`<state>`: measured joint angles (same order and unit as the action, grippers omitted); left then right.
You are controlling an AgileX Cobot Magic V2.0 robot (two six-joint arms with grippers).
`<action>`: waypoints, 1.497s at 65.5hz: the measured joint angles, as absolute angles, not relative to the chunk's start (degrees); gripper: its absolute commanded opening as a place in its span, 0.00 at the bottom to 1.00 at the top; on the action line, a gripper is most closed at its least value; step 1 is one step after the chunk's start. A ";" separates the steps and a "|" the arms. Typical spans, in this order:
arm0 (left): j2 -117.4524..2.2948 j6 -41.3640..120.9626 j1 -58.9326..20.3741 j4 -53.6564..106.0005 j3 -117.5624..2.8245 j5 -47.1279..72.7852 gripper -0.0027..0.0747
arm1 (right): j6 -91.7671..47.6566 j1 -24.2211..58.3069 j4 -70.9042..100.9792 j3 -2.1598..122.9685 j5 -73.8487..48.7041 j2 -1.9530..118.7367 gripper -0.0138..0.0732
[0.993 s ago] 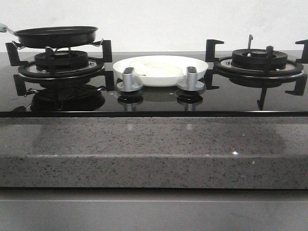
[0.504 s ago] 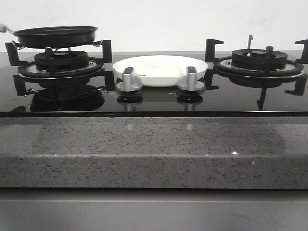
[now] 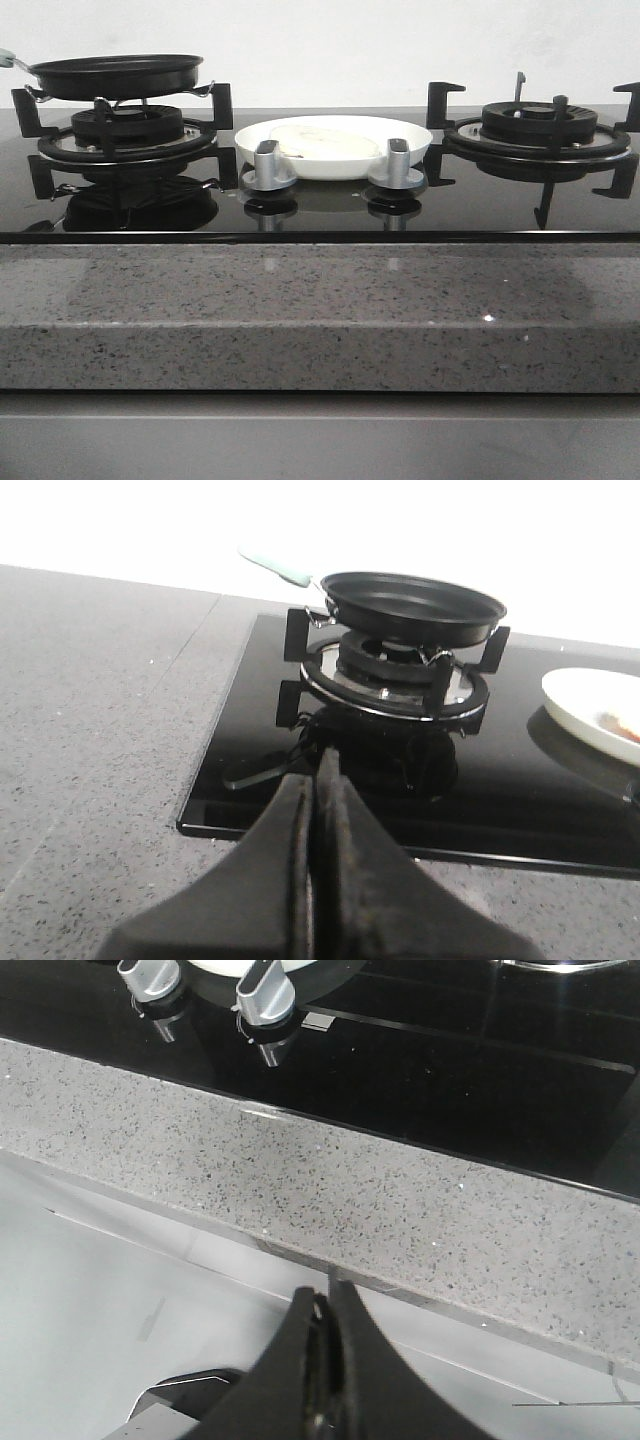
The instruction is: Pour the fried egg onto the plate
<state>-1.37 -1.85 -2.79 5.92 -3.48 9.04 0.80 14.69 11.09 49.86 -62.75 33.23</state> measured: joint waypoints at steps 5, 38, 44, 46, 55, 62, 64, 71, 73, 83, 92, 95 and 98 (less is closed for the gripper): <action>0.10 -1.85 -2.79 6.19 -0.67 5.02 0.01 | 0.80 14.69 11.09 49.86 -62.75 33.23 0.04; 0.21 -1.85 -4.15 2.39 0.28 0.00 0.01 | 0.83 14.69 11.09 49.77 -62.75 33.23 0.04; 0.21 -1.85 -4.15 2.17 0.28 0.00 0.01 | 0.83 14.69 11.09 49.77 -62.75 33.23 0.04; 0.21 -1.85 -4.15 2.17 0.28 0.00 0.01 | 0.83 14.69 11.09 49.77 -62.75 33.23 0.04; 0.21 -1.85 -4.15 2.17 0.28 0.00 0.01 | 0.83 14.69 11.09 49.77 -62.75 33.23 0.04; 0.21 -1.85 -4.15 2.17 0.28 0.00 0.01 | 0.83 14.69 11.09 49.77 -62.75 33.23 0.04; 0.21 -1.85 -4.15 2.17 0.28 0.00 0.01 | 0.83 14.69 11.09 49.77 -62.75 33.23 0.04; 0.21 -1.26 -4.15 2.64 0.28 0.00 0.01 | 0.80 14.69 11.09 49.77 -62.75 33.23 0.04; 0.21 -0.60 -4.15 3.17 0.28 0.00 0.01 | 0.80 14.69 11.09 49.77 -62.75 33.23 0.04; 0.21 1.86 -4.15 4.97 0.28 0.00 0.01 | 0.80 14.69 11.09 49.77 -62.75 33.23 0.04; 0.21 2.36 -4.15 5.30 0.28 0.00 0.01 | 0.80 14.69 11.09 49.77 -62.75 33.23 0.04; 0.21 2.36 -4.15 5.35 0.28 0.00 0.01 | 0.80 14.69 11.09 49.77 -62.75 33.23 0.04; 0.21 2.36 -4.15 5.35 0.28 0.00 0.01 | 0.80 14.69 11.09 49.77 -62.75 33.23 0.04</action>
